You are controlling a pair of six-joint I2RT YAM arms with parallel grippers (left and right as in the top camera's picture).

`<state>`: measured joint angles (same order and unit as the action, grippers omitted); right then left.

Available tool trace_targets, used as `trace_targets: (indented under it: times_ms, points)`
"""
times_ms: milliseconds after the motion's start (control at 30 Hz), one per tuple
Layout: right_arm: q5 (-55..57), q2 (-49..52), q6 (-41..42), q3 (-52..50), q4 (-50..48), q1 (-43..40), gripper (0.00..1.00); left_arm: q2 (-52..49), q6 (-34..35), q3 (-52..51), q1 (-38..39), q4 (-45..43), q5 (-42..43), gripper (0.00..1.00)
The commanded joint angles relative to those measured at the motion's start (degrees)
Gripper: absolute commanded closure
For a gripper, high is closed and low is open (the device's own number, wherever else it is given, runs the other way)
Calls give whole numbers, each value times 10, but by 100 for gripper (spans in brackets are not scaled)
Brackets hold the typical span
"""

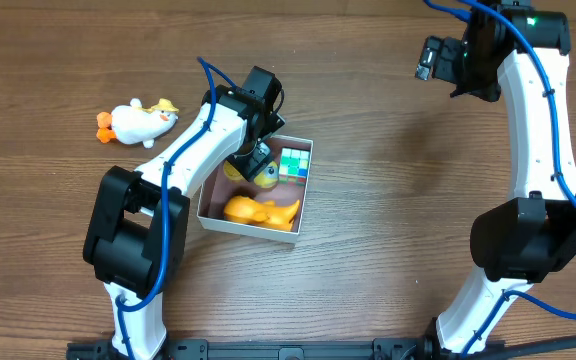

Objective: Pack container
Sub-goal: 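Lower the cookie toy into the box beside the ball, then open the left gripper and raise it back toward the duck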

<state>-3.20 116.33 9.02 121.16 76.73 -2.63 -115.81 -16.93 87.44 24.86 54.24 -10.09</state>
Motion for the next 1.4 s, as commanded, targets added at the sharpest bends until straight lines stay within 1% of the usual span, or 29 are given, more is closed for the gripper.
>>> trace_targets:
  times_ms: [0, 233, 433, 500, 667, 800, 1000, 1100, 1167, 1233, 1267, 1333, 1367]
  points:
    - [-3, -3, 4, 14, -2, -1, 0, -12, 35, 5, -5, 0, -13, 14]
    - [-3, -3, 4, 14, -2, -1, 0, -10, 41, 82, -4, 41, -8, 15]
    - [-3, -3, 4, 14, -2, -1, 0, -11, 41, 89, -4, 44, 23, 22]
    - [-3, -3, 4, 14, -2, -1, 0, -11, 49, 89, -4, 44, 28, 23]
    - [-3, -3, 4, 14, -2, -1, 0, -11, 54, 89, -4, 52, 37, 23]
    - [-3, -3, 4, 14, -2, -1, 0, -10, 74, 93, -4, 62, 42, 23]
    - [-3, -3, 4, 14, -2, -1, 0, -7, 83, 134, 7, 98, 44, 21]
    - [-3, -3, 4, 14, -2, -1, 0, -5, 113, 178, 10, 125, 44, 17]
    - [-3, -3, 4, 14, -2, -1, 0, -5, 156, 224, 9, 154, 38, 15]
    - [-3, -3, 4, 14, -2, -1, 0, -5, 185, 263, 5, 180, 32, 14]
    - [-3, -3, 4, 14, -2, -1, 0, -5, 211, 289, 0, 198, 11, 14]
    - [-3, -3, 4, 14, -2, -1, 0, -5, 239, 317, -7, 218, -24, 15]
    - [-3, -3, 4, 14, -2, -1, 0, -5, 257, 336, -15, 231, -54, 15]
